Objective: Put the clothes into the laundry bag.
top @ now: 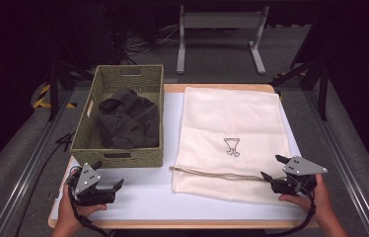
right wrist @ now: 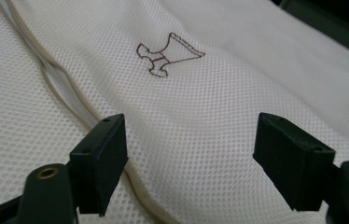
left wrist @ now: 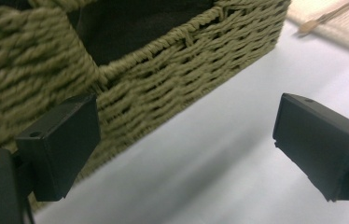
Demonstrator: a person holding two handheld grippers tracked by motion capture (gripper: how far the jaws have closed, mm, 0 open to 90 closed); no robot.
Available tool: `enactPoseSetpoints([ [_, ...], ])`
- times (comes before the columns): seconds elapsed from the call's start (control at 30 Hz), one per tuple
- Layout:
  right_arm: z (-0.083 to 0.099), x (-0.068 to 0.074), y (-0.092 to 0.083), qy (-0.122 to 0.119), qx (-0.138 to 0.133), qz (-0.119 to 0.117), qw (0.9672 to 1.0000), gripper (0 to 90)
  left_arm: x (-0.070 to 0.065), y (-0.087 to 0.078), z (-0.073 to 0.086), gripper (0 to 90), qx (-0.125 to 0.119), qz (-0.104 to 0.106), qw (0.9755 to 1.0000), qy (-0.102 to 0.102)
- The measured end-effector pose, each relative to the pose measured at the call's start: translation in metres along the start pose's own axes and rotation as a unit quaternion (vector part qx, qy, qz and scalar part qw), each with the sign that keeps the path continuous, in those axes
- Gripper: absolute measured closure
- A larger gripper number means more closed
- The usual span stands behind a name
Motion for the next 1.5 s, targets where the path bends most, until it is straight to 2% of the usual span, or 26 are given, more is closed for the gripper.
enactPoseSetpoints([
  [0.03,-0.001,0.0,0.0,-0.003,0.001,0.005,1.0,26.7,0.0,0.003,-0.001,8.3,0.004,0.005,1.0,0.0],
  [0.1,-0.001,0.001,-0.001,-0.007,-0.002,0.008,0.9999,29.1,-0.003,0.005,0.001,7.9,0.007,-0.002,0.9999,0.01],
  [0.27,0.001,0.0,-0.001,-0.012,0.019,0.028,0.9994,31.5,-0.007,0.009,0.005,7.8,0.022,0.004,0.9996,0.014],
  [0.37,-0.001,0.001,0.001,-0.011,0.03,0.011,0.9994,33.1,-0.01,0.01,0.005,7.8,0.029,0.01,0.9993,0.022],
  [0.43,-0.004,0.004,0.003,-0.025,0.04,0.005,0.9989,33.9,-0.011,0.009,0.006,7.9,0.031,0.011,0.9992,0.024],
  [0.5,-0.008,0.009,0.006,-0.047,0.055,0.005,0.9974,34.4,-0.01,0.009,0.006,7.9,0.031,0.01,0.9992,0.022],
  [0.57,-0.011,0.013,0.009,-0.057,0.06,0.002,0.9965,34.3,-0.009,0.008,0.005,8.2,0.03,0.013,0.9993,0.016],
  [0.6,-0.014,0.016,0.012,-0.065,0.067,-0.005,0.9956,34.2,-0.008,0.008,0.005,8.4,0.031,0.013,0.9993,0.013],
  [0.67,-0.02,0.02,0.017,-0.087,0.074,-0.002,0.9935,34.1,-0.007,0.007,0.007,8.4,0.034,0.01,0.9993,0.012],
  [0.83,-0.036,0.03,0.03,-0.115,0.086,-0.023,0.9894,32.5,-0.007,0.008,0.006,8.4,0.029,0.013,0.9994,0.014],
  [0.97,-0.049,0.045,0.038,-0.143,0.097,-0.044,0.984,31.2,-0.009,0.008,0.006,8.4,0.032,0.012,0.9992,0.021],
  [1.0,-0.052,0.049,0.041,-0.153,0.101,-0.051,0.9818,31.1,-0.01,0.008,0.005,8.4,0.032,0.013,0.9992,0.021],
  [1.07,-0.057,0.055,0.047,-0.166,0.108,-0.049,0.9789,31.1,-0.011,0.009,0.005,8.6,0.034,0.016,0.999,0.023],
  [1.13,-0.06,0.057,0.056,-0.173,0.123,-0.044,0.9762,31.1,-0.012,0.009,0.005,8.6,0.033,0.018,0.999,0.025],
  [1.17,-0.061,0.057,0.058,-0.173,0.125,-0.043,0.976,31.9,-0.013,0.009,0.005,8.6,0.032,0.021,0.999,0.024],
  [1.23,-0.063,0.055,0.067,-0.164,0.135,-0.052,0.9758,33.2,-0.014,0.01,0.005,8.6,0.034,0.023,0.9988,0.027],
  [1.33,-0.064,0.051,0.075,-0.168,0.148,-0.06,0.9727,36.7,-0.015,0.011,0.005,8.6,0.038,0.026,0.9984,0.032],
  [1.4,-0.064,0.05,0.076,-0.167,0.148,-0.072,0.9721,38.8,-0.016,0.011,0.005,8.6,0.037,0.033,0.9983,0.03],
  [1.43,-0.064,0.05,0.076,-0.171,0.152,-0.084,0.9698,38.8,-0.016,0.012,0.005,8.6,0.037,0.035,0.9983,0.029],
  [1.5,-0.066,0.052,0.074,-0.178,0.153,-0.085,0.9683,37.6,-0.017,0.012,0.005,8.5,0.039,0.033,0.9983,0.03],
])
Point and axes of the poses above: each handheld gripper's, and its own axes: y roughly forward along the jaws, z roughly out of its underside, x roughly to its left, the point moved 3 cm from there along y, roughly forward along the jaws, and after that the axes turned 9 degrees about x, right-handed, at the moved point
